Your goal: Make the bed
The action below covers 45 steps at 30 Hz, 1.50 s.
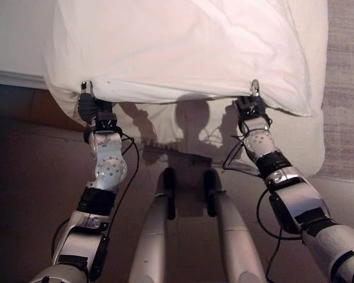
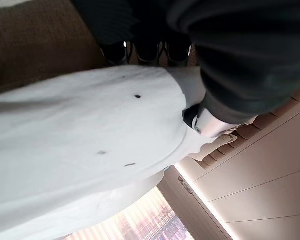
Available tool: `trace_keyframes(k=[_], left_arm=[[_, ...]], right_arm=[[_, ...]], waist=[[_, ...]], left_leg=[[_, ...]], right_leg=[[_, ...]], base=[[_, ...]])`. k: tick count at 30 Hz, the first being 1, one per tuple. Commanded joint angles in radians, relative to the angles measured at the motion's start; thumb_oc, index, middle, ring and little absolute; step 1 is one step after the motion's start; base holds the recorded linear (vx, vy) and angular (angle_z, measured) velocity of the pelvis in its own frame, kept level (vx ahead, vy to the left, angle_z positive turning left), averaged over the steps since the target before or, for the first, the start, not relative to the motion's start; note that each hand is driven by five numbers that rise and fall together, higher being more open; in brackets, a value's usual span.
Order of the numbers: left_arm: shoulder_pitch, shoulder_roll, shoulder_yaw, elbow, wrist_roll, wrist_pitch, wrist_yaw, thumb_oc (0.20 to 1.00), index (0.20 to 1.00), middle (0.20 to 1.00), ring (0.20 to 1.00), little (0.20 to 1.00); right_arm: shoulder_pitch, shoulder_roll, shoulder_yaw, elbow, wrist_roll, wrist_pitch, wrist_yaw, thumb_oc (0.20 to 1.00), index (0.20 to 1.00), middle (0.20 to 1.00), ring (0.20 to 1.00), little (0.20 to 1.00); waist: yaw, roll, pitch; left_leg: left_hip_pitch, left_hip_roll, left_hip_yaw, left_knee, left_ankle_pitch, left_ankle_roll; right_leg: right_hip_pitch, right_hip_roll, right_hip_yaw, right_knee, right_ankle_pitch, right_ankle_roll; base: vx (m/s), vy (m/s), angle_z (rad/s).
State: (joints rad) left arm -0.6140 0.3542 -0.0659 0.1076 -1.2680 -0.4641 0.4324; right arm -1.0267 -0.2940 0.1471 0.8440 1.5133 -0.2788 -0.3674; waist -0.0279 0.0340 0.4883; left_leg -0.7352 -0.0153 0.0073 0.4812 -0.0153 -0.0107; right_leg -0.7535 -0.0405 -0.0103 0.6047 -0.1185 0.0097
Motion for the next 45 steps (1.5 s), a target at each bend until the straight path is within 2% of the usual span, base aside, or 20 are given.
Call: trace_keyframes(k=[1, 8, 10, 19, 20, 21, 22, 38, 39, 40, 41, 42, 43, 45], left_arm=[[0.071, 0.042, 0.057, -0.119, 0.104, -0.078, -0.047, 0.200, 0.200, 0.200, 0.200, 0.200], [0.074, 0.041, 0.067, -0.115, 0.108, -0.077, -0.051, 0.200, 0.200, 0.200, 0.200, 0.200], [0.093, 0.048, 0.093, -0.108, 0.104, -0.070, -0.052, 0.200, 0.200, 0.200, 0.200, 0.200], [0.104, 0.048, 0.107, -0.102, 0.103, -0.073, -0.051, 0.200, 0.200, 0.200, 0.200, 0.200], [0.106, 0.046, 0.108, -0.104, 0.102, -0.071, -0.053, 0.200, 0.200, 0.200, 0.200, 0.200], [0.106, 0.046, 0.108, -0.104, 0.102, -0.071, -0.053, 0.200, 0.200, 0.200, 0.200, 0.200], [0.108, 0.043, 0.111, -0.104, 0.102, -0.072, -0.052, 0.200, 0.200, 0.200, 0.200, 0.200], [0.118, 0.032, 0.115, -0.085, 0.083, -0.066, -0.070, 0.200, 0.200, 0.200, 0.200, 0.200], [0.128, 0.022, 0.118, -0.084, 0.075, -0.060, -0.077, 0.529, 0.529, 0.529, 0.529, 0.529], [0.130, 0.015, 0.118, -0.079, 0.069, -0.060, -0.076, 0.730, 0.730, 0.730, 0.730, 0.730], [0.132, 0.015, 0.118, -0.078, 0.068, -0.060, -0.077, 0.771, 0.771, 0.771, 0.771, 0.771], [0.133, 0.003, 0.116, -0.064, 0.060, -0.057, -0.077, 0.953, 0.953, 0.953, 0.953, 0.953], [0.134, 0.003, 0.115, -0.063, 0.059, -0.057, -0.078, 1.000, 1.000, 1.000, 1.000, 1.000], [0.133, -0.012, 0.115, -0.048, 0.046, -0.049, -0.089, 1.000, 1.000, 1.000, 1.000, 1.000]], right_arm=[[-0.008, -0.059, -0.079, 0.038, 0.019, -0.057, 0.034, 1.000, 1.000, 1.000, 1.000, 1.000], [-0.019, -0.087, -0.112, 0.101, 0.025, -0.043, 0.041, 1.000, 1.000, 1.000, 1.000, 1.000], [-0.031, -0.157, -0.177, 0.192, 0.050, -0.034, 0.031, 1.000, 1.000, 1.000, 1.000, 1.000], [-0.046, -0.228, -0.211, 0.287, 0.030, 0.008, 0.021, 1.000, 1.000, 1.000, 1.000, 1.000], [-0.046, -0.239, -0.214, 0.298, 0.032, 0.006, 0.021, 0.504, 0.504, 0.504, 0.504, 0.504], [-0.046, -0.240, -0.214, 0.299, 0.031, 0.006, 0.021, 0.504, 0.504, 0.504, 0.504, 0.504], [-0.043, -0.240, -0.218, 0.299, 0.030, 0.003, 0.019, 0.200, 0.200, 0.200, 0.200, 0.200], [0.045, -0.194, -0.176, 0.184, 0.012, 0.002, 0.066, 0.200, 0.200, 0.200, 0.200, 0.200], [0.098, -0.168, -0.156, 0.082, 0.002, -0.017, 0.093, 0.200, 0.200, 0.200, 0.200, 0.200], [0.122, -0.153, -0.149, 0.029, 0.006, -0.026, 0.108, 0.200, 0.200, 0.200, 0.200, 0.200], [0.130, -0.150, -0.149, 0.019, 0.005, -0.029, 0.106, 0.200, 0.200, 0.200, 0.200, 0.200], [0.181, -0.130, -0.133, -0.072, -0.004, -0.050, 0.126, 0.200, 0.200, 0.200, 0.200, 0.200], [0.188, -0.128, -0.133, -0.080, -0.006, -0.053, 0.124, 0.200, 0.200, 0.200, 0.200, 0.200], [0.244, -0.105, -0.125, -0.180, -0.014, -0.073, 0.155, 0.200, 0.200, 0.200, 0.200, 0.200]], waist=[[0.045, 0.028, -0.073], [0.046, 0.034, -0.078], [0.043, 0.040, -0.082], [0.039, 0.042, -0.084], [0.036, 0.039, -0.084], [0.036, 0.040, -0.084], [0.035, 0.041, -0.085], [0.029, 0.037, -0.090], [0.024, 0.034, -0.091], [0.020, 0.033, -0.091], [0.019, 0.033, -0.093], [0.013, 0.030, -0.094], [0.013, 0.029, -0.096], [0.006, 0.028, -0.098]], left_leg=[[-0.007, -0.033, 0.041, 0.007, -0.048, -0.009], [-0.006, -0.035, 0.039, 0.003, -0.048, -0.008], [-0.002, -0.034, 0.042, -0.002, -0.051, -0.008], [0.006, -0.030, 0.049, -0.004, -0.052, -0.012], [0.005, -0.029, 0.050, -0.001, -0.053, -0.014], [0.005, -0.029, 0.050, -0.001, -0.053, -0.014], [0.005, -0.029, 0.050, -0.002, -0.054, -0.013], [0.011, -0.026, 0.054, -0.005, -0.048, -0.013], [0.010, -0.023, 0.054, -0.003, -0.048, -0.011], [0.009, -0.023, 0.054, -0.003, -0.046, -0.012], [0.009, -0.023, 0.054, -0.003, -0.046, -0.012], [0.008, -0.021, 0.055, -0.007, -0.043, -0.013], [0.008, -0.022, 0.055, -0.007, -0.043, -0.013], [0.009, -0.021, 0.054, -0.009, -0.042, -0.011]], right_leg=[[-0.004, -0.003, 0.003, -0.126, 0.085, 0.091], [-0.005, -0.005, 0.001, -0.123, 0.083, 0.091], [-0.003, -0.005, 0.003, -0.126, 0.085, 0.094], [0.002, -0.004, 0.006, -0.128, 0.082, 0.094], [0.002, -0.004, 0.006, -0.128, 0.083, 0.094], [0.002, -0.004, 0.006, -0.128, 0.083, 0.094], [0.000, -0.003, 0.006, -0.126, 0.084, 0.095], [0.003, 0.001, 0.009, -0.129, 0.088, 0.091], [0.002, 0.003, 0.011, -0.128, 0.088, 0.090], [0.001, 0.005, 0.013, -0.129, 0.088, 0.090], [0.001, 0.005, 0.013, -0.129, 0.089, 0.090], [0.001, 0.005, 0.015, -0.132, 0.089, 0.090], [0.001, 0.005, 0.015, -0.132, 0.089, 0.090], [0.000, 0.006, 0.016, -0.134, 0.090, 0.090]], base=[[0.01, -0.004, -0.04], [0.01, -0.002, -0.02], [0.00, 0.000, 0.00], [0.00, 0.000, 0.00], [0.00, 0.000, 0.00], [0.00, 0.000, 0.00], [0.00, 0.000, 0.00], [0.00, -0.001, -0.01], [0.00, 0.000, 0.00], [0.00, 0.000, 0.00], [0.00, 0.000, 0.00], [0.00, 0.000, 0.00], [-0.01, -0.009, -0.03], [0.00, 0.000, 0.00]])
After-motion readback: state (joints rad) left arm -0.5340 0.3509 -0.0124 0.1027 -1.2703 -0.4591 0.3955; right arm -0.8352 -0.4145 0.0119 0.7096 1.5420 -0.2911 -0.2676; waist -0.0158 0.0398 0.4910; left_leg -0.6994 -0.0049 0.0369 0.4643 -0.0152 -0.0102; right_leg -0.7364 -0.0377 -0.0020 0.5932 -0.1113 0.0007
